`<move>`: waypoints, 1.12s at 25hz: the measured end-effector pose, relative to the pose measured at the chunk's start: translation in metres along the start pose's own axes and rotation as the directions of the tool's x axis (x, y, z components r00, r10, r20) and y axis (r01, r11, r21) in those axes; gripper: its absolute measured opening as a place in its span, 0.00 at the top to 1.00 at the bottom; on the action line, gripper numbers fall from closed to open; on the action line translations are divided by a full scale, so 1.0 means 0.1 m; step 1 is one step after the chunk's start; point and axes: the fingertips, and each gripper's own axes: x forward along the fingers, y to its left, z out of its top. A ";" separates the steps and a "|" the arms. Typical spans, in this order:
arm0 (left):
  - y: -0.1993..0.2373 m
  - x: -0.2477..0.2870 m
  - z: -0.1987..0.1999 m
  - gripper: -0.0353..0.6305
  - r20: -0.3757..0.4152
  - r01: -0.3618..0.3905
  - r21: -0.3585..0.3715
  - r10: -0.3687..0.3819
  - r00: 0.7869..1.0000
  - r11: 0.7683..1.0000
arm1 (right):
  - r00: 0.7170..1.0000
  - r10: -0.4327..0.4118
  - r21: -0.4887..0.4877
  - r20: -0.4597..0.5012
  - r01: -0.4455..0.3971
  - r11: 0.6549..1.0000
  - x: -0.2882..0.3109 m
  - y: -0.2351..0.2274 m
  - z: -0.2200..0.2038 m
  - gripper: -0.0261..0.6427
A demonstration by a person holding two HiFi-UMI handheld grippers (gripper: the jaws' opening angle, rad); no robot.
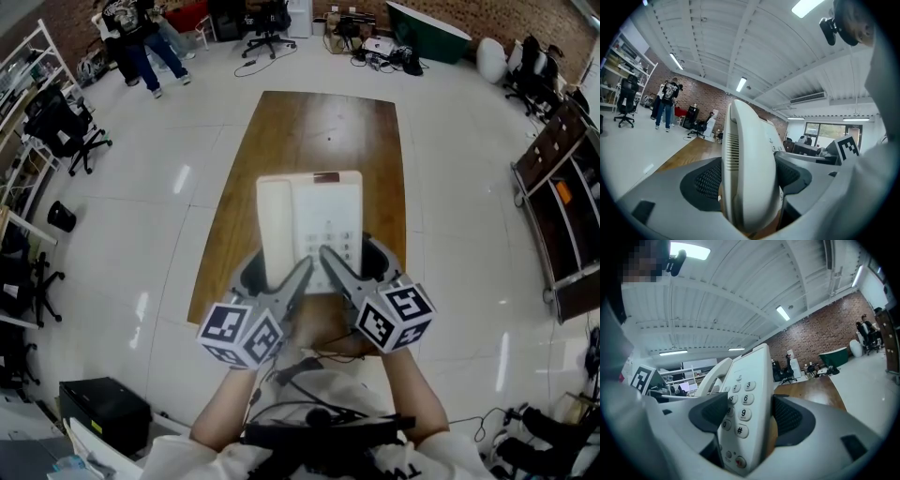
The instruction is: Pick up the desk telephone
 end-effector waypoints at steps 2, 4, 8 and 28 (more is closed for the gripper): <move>-0.07 -0.06 0.09 0.44 0.021 0.010 0.007 -0.010 1.000 1.000 | 1.000 0.003 -0.020 0.022 -0.002 1.000 -0.07 0.07 0.09 0.49; -0.14 -0.13 0.16 0.44 0.041 0.016 0.012 -0.017 0.999 1.000 | 0.999 0.009 -0.044 0.041 -0.008 0.999 -0.14 0.15 0.19 0.49; -0.29 -0.29 0.32 0.44 0.079 0.022 0.037 -0.025 0.997 0.999 | 0.996 0.031 -0.072 0.087 -0.025 0.997 -0.29 0.30 0.34 0.49; -0.58 -0.71 0.56 0.45 0.154 0.007 0.076 -0.019 0.988 0.997 | 0.986 0.063 -0.091 0.155 -0.049 0.995 -0.64 0.65 0.54 0.49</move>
